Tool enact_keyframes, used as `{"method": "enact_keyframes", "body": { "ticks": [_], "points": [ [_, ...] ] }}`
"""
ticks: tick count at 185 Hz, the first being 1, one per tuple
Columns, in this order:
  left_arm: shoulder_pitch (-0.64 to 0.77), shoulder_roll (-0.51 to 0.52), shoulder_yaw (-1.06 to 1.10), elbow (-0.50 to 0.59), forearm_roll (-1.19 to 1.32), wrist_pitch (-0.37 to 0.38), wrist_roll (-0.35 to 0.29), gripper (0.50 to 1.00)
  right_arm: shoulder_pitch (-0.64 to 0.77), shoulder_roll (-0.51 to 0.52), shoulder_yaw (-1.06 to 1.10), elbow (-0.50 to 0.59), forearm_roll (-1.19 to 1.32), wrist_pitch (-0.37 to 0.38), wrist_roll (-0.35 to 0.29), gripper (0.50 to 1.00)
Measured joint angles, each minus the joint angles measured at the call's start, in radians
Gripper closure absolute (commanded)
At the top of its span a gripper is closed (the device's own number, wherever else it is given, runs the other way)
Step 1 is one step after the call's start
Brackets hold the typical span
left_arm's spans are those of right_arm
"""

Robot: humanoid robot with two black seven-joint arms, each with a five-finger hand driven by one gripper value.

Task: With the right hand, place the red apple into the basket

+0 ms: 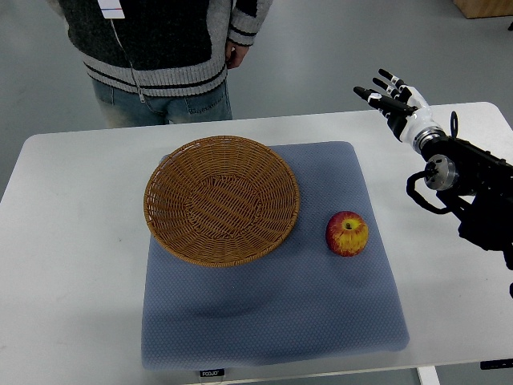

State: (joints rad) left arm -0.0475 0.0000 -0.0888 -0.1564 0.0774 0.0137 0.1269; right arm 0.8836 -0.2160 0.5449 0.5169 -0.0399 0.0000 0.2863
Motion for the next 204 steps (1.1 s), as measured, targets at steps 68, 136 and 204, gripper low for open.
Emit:
{"method": "enact_keyframes", "body": {
  "ticks": [68,136,204],
  "points": [
    [0.001,0.000,0.000,-0.003,0.001,0.000,0.000,0.500,0.006,-0.025,-0.004,0.000,-0.012,0.072,0.017,0.579],
    [0.001,0.000,0.000,-0.001,0.001,0.000,0.000,0.500,0.007,-0.112,-0.025,0.012,-0.110,0.323,0.014,0.583],
    [0.000,0.000,0.000,-0.005,0.001,0.000,0.000,0.500,0.011,-0.298,-0.025,0.187,-0.620,0.610,0.014,0.583]
  ]
}}
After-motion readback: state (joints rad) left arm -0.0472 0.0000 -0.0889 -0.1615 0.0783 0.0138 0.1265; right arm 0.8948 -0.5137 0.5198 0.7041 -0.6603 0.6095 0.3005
